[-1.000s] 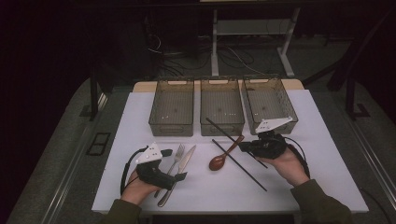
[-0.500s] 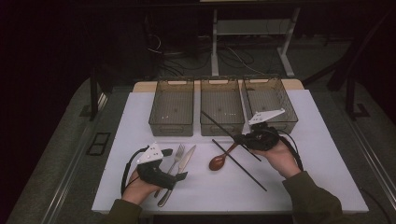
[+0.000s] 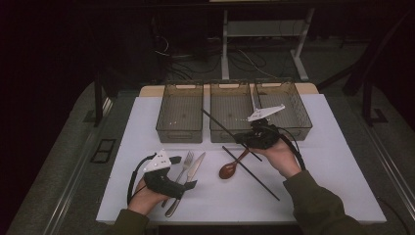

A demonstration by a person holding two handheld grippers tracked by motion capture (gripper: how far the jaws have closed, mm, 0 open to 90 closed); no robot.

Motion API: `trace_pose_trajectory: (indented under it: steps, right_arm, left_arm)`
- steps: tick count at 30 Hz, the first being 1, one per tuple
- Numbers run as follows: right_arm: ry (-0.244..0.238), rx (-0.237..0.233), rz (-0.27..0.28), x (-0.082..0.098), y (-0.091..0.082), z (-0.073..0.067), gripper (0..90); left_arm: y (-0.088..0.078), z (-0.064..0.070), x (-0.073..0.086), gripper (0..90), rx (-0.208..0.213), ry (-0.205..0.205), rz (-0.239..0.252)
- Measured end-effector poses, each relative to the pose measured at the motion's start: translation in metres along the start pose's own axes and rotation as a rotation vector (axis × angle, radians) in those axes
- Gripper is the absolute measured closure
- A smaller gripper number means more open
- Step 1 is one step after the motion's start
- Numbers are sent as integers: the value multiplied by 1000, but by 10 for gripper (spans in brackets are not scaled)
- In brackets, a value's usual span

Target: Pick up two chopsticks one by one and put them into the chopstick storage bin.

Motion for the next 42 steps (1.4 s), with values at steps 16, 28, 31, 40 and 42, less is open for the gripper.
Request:
trace_pose_trajectory:
  steps: [16,28,31,40,42]
  right_arm:
    - [44,13,-12,-39,27,4,851]
    - [49,30,-35,-67,53,4,851]
    - [50,27,-41,-73,60,2,851]
    - [68,31,-60,-93,85,-2,851]
    - [72,37,-68,-97,91,-2,851]
  left_arm:
    - [0,0,0,0,4,-2,1]
    - [0,0,0,0,2,6,0]
    - [0,0,0,0,2,5,3]
    - [0,0,0,0,6,11,-3]
    - [0,0,0,0,8,12,-1]
Point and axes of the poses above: each handheld gripper's, and its own axes: y roughly forward along the jaws, x roughly out of its underside, z roughly to its right, the point moved 2 cm from there along y, roughly forward along the jaws, and after that the axes turned 5 degrees about x, right-handed, at the moved point
